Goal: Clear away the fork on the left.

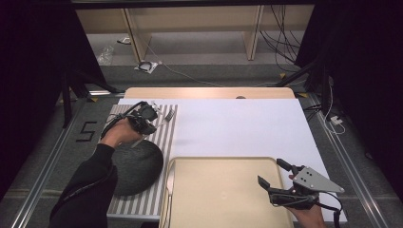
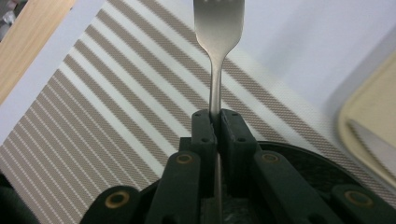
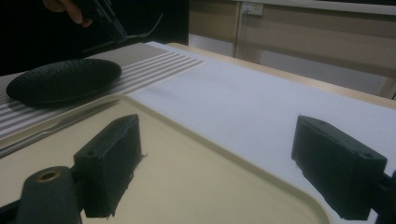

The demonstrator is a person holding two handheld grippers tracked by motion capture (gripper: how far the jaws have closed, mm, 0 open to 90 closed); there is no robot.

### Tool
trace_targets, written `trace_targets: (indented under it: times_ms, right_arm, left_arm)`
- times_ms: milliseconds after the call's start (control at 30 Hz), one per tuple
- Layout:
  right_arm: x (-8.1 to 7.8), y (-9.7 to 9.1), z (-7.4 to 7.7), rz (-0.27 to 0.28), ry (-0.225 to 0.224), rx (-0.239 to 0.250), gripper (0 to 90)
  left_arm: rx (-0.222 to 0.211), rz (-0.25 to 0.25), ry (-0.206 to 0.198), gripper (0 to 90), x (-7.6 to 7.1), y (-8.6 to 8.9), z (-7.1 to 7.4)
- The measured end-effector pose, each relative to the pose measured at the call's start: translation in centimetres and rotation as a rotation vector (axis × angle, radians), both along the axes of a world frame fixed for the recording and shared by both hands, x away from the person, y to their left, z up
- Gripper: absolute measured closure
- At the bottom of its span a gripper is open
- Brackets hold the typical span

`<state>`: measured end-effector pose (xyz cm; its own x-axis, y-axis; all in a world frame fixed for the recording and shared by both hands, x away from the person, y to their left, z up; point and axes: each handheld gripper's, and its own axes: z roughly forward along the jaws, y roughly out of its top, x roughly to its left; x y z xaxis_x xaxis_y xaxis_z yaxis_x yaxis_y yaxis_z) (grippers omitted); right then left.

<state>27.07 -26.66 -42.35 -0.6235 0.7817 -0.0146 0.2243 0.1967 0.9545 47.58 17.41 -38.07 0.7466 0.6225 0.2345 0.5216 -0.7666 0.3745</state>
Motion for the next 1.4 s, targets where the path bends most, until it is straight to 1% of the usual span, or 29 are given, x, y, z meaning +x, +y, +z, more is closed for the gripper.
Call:
trace_targets:
  times_ms: [67, 100, 267, 333, 400, 500, 533, 633, 700, 767, 833, 933, 1033, 1100, 1233, 1400]
  right_arm:
    - [0.0, 0.0, 0.0, 0.000, 0.000, 0.001, 16.7]
    - [0.0, 0.0, 0.0, 0.000, 0.000, -0.001, 16.7]
    - [0.0, 0.1, 0.0, 0.000, -0.001, -0.001, 16.7]
    - [0.0, 0.1, 0.0, 0.001, -0.001, -0.001, 16.7]
    - [0.0, 0.1, -0.1, 0.001, -0.001, 0.001, 16.7]
    - [0.0, 0.1, 0.0, 0.001, -0.001, 0.001, 16.7]
    - [0.0, 0.1, 0.0, 0.001, -0.002, 0.001, 16.7]
    - [0.0, 0.1, -0.1, 0.001, 0.000, 0.001, 16.7]
    - [0.0, 0.1, -0.1, 0.002, 0.001, -0.002, 16.6]
    - [0.0, 0.2, -0.1, 0.003, 0.001, -0.003, 16.7]
    - [0.0, 0.1, -0.1, 0.003, 0.002, -0.004, 16.6]
    - [0.0, 0.1, 0.0, 0.004, 0.000, 0.003, 16.6]
    - [0.0, 0.1, -0.1, 0.004, 0.000, 0.002, 16.6]
    - [0.0, 0.1, -0.1, 0.004, -0.001, 0.003, 16.6]
    - [-0.1, 0.1, 0.0, 0.004, 0.000, 0.006, 16.6]
    - [-0.1, 0.1, 0.0, 0.005, -0.006, 0.000, 16.6]
  left_arm:
    - [-0.014, -0.017, -0.015, 84.1, -0.8, -0.3, 0.3]
    - [-0.020, -0.024, -0.015, 84.1, -1.2, -0.5, 0.4]
    - [-0.031, -0.059, -0.033, 84.2, -3.0, -1.3, 0.9]
    - [-0.037, -0.079, -0.031, 84.2, -3.8, -1.7, 0.9]
    - [-0.035, -0.101, -0.032, 84.2, -4.6, -2.2, 0.9]
    - [-0.029, -0.117, -0.050, 84.2, -5.8, -2.8, 1.0]
    - [-0.034, -0.121, -0.056, 84.2, -6.1, -2.9, 1.0]
    - [-0.059, -0.140, -0.054, 84.2, -7.1, -3.4, 0.7]
    - [-0.075, -0.142, -0.057, 84.2, -7.7, -3.6, 0.4]
    - [-0.058, -0.158, -0.045, 84.2, -8.1, -4.0, 0.0]
    - [-0.059, -0.156, -0.042, 84.2, -8.5, -4.2, -0.1]
    - [-0.066, -0.167, -0.026, 84.2, -9.1, -4.6, -0.2]
    - [-0.067, -0.189, -0.014, 84.2, -9.9, -5.2, -0.1]
    - [-0.072, -0.210, 0.007, 84.2, -10.6, -5.7, -0.1]
    - [-0.062, -0.235, 0.019, 84.1, -11.5, -6.6, -0.3]
    - [-0.054, -0.254, 0.044, 84.2, -12.4, -7.4, -0.8]
